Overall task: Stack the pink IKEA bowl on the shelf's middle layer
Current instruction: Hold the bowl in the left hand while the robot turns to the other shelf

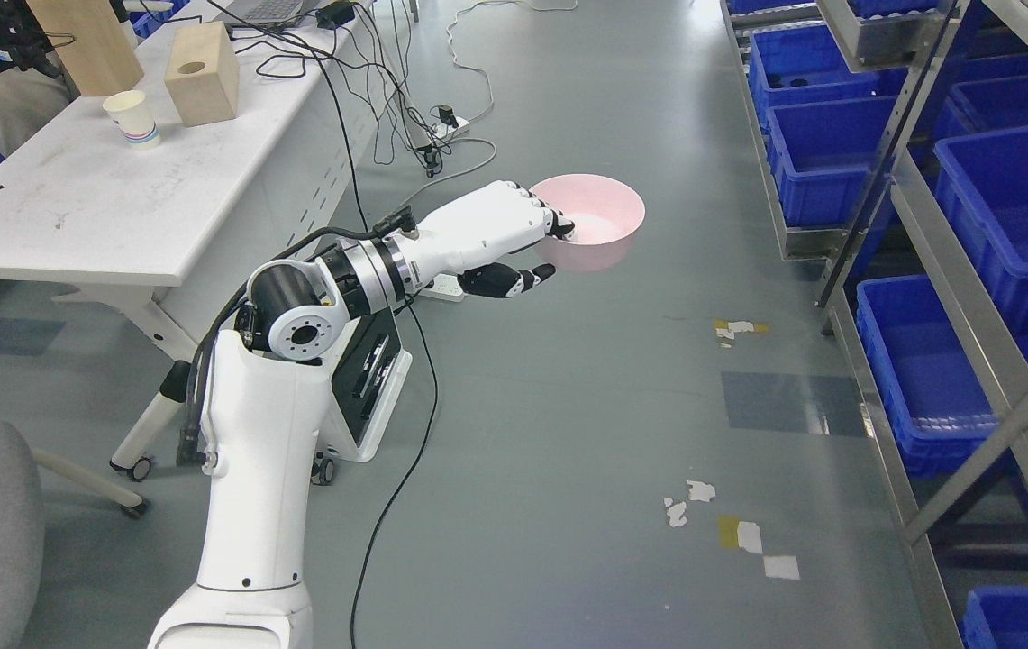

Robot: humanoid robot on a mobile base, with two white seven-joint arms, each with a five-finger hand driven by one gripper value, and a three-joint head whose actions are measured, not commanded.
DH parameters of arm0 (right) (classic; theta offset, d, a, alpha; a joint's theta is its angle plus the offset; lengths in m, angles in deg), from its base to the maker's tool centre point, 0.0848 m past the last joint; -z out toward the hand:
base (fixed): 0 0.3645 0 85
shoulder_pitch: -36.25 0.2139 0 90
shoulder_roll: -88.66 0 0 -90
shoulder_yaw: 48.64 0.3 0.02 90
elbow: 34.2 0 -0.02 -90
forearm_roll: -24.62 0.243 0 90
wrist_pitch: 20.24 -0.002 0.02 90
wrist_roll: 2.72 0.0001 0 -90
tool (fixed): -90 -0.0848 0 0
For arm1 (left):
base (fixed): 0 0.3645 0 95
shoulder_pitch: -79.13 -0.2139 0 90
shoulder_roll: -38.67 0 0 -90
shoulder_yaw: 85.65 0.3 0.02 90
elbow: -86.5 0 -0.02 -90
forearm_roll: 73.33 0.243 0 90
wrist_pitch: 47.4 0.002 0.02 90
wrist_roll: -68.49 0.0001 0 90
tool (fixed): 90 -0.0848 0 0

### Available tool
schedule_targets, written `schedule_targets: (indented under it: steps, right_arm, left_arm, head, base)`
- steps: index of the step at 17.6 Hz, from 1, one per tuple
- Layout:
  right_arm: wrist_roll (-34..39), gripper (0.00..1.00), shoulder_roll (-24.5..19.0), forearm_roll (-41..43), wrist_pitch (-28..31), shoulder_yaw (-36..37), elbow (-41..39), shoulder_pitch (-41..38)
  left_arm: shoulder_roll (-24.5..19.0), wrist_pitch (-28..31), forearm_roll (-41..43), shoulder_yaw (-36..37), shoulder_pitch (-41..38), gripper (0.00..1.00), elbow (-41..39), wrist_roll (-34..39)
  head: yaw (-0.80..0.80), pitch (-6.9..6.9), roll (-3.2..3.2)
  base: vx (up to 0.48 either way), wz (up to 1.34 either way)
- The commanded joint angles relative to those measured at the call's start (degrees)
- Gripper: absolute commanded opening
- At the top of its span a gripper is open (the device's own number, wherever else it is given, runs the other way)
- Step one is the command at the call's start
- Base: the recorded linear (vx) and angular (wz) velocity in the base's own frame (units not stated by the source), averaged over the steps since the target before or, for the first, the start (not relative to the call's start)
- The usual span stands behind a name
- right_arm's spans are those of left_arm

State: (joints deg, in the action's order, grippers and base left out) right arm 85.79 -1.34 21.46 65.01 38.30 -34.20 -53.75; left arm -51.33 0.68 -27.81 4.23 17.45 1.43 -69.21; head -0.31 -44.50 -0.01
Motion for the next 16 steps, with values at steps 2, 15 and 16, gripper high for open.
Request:
schedule_targets:
  steps: [2, 15, 16]
  right_arm:
    - [0.00, 1.00, 1.00, -0.01, 0.00, -0.02, -1.00, -1.32]
    - [0.00, 1.00, 1.00, -0.01, 0.00, -0.02, -1.00, -1.32]
    - [0.00, 1.00, 1.00, -0.01, 0.00, -0.02, -1.00, -1.32]
  left_arm:
    - [-1.00, -0.97, -0.17, 3.71, -0.63, 0.03, -0.09, -0.11]
    - [-1.00, -1.14, -1.05, 8.91, 0.86, 0.03, 0.00, -0.02]
    - [-1.00, -1.32, -1.05, 8.91, 0.86, 0.03, 0.00, 0.06]
  head:
    - [0.00, 0.00, 0.00]
    - [0.00, 0.00, 0.00]
    - [0.00, 0.00, 0.00]
  base:
    - [0.327, 0.17]
    - [0.240, 0.07]
    - [0.149, -0.07]
